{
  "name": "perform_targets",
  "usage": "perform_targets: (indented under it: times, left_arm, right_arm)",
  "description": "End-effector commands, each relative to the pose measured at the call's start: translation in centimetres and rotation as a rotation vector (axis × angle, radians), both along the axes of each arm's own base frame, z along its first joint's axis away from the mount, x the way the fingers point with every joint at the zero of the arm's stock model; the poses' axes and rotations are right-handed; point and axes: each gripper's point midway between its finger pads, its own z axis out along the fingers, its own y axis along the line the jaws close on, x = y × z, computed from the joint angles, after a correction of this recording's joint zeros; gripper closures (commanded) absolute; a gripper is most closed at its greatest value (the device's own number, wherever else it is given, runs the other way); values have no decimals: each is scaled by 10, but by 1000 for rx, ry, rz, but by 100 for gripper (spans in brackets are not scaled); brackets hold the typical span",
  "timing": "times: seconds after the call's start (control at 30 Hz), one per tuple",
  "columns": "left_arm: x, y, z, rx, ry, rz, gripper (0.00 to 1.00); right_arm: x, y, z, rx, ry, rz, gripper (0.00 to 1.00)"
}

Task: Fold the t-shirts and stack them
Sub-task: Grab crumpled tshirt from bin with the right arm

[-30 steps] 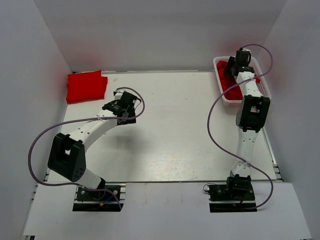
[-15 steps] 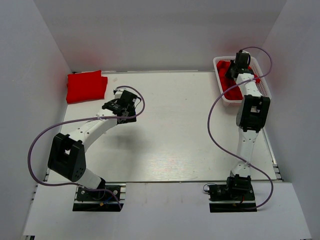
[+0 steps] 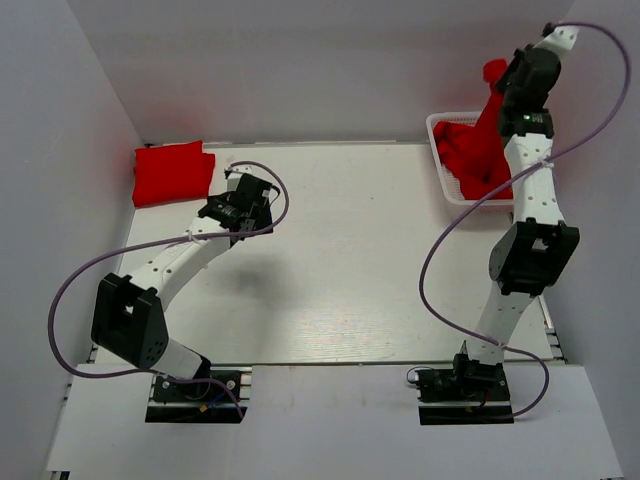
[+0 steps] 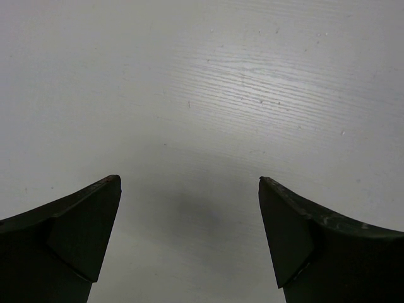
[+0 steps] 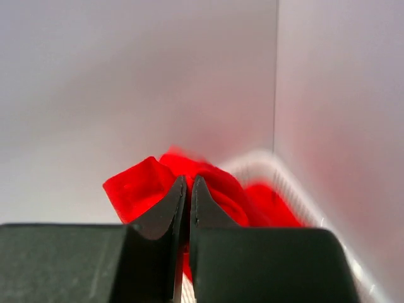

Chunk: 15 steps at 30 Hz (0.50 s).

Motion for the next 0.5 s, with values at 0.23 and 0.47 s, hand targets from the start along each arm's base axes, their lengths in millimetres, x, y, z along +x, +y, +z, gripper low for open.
perform_targets:
  times: [0.23, 0.47]
  left_arm:
    - [7, -5, 36, -63, -112, -20, 0]
    - [3, -6, 38, -87, -129, -32, 0]
  right_arm:
    - [-81, 33, 250, -122, -610, 147, 100]
    - [-177, 143, 340, -72, -905, 702, 100]
